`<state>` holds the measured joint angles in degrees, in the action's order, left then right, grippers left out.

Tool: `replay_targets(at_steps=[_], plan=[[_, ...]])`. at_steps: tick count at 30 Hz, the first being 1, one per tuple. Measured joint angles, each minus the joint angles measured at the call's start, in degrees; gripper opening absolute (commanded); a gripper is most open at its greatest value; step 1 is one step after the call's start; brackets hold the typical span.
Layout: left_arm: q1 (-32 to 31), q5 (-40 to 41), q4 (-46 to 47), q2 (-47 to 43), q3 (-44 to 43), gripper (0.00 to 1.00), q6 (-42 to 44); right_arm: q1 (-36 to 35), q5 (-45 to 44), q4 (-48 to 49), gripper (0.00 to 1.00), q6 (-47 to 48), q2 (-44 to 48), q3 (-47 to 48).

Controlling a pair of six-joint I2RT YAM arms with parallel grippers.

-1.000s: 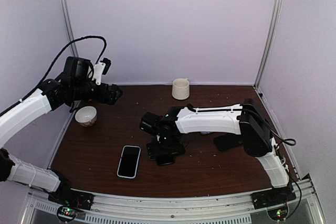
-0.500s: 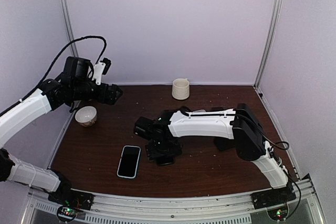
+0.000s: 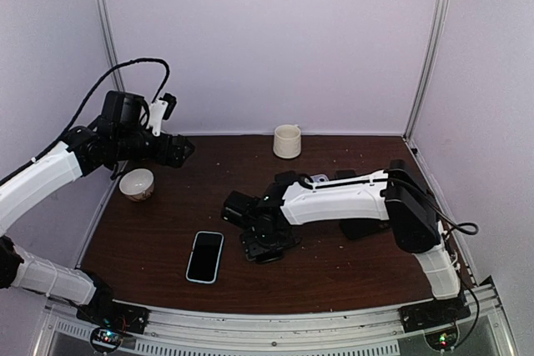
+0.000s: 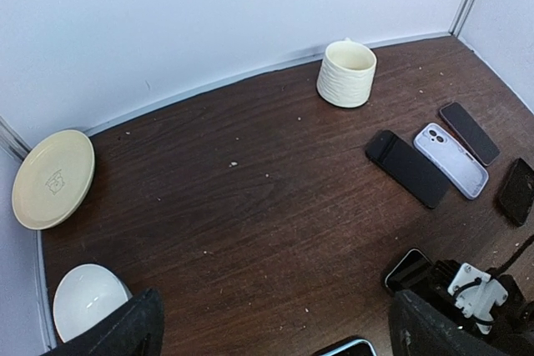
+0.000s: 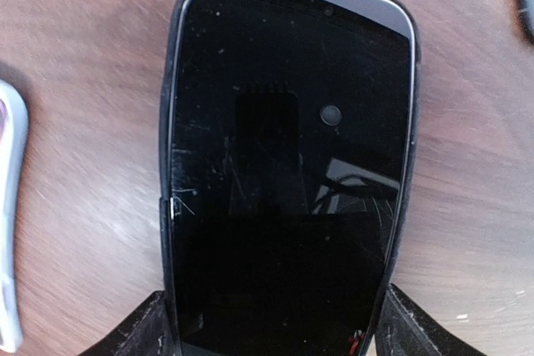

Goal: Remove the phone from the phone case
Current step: Pick up the phone with the phone case at the center of the board.

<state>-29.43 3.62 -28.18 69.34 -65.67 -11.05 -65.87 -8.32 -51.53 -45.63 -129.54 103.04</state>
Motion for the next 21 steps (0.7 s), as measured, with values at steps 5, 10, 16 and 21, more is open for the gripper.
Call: replay_targets(at_steps=[5,10,16,21], plan=[[0.0,-0.7,-0.1,0.0,0.4,0.98,0.0,0.1,-3.5,3.0,0.74,6.0,5.6,-8.0],[0.2,-4.4,0.0,0.4,0.4,0.95,-0.2,0.2,-7.4,6.6,0.71,12.5,12.4,-13.1],[0.2,-13.2,0.2,3.5,0.3,0.87,-1.8,0.2,-12.0,13.7,0.70,19.5,21.0,-18.5],[0.2,-20.7,0.2,6.4,-0.4,0.85,-3.2,0.2,-14.2,17.8,0.69,23.4,22.9,-19.9]])
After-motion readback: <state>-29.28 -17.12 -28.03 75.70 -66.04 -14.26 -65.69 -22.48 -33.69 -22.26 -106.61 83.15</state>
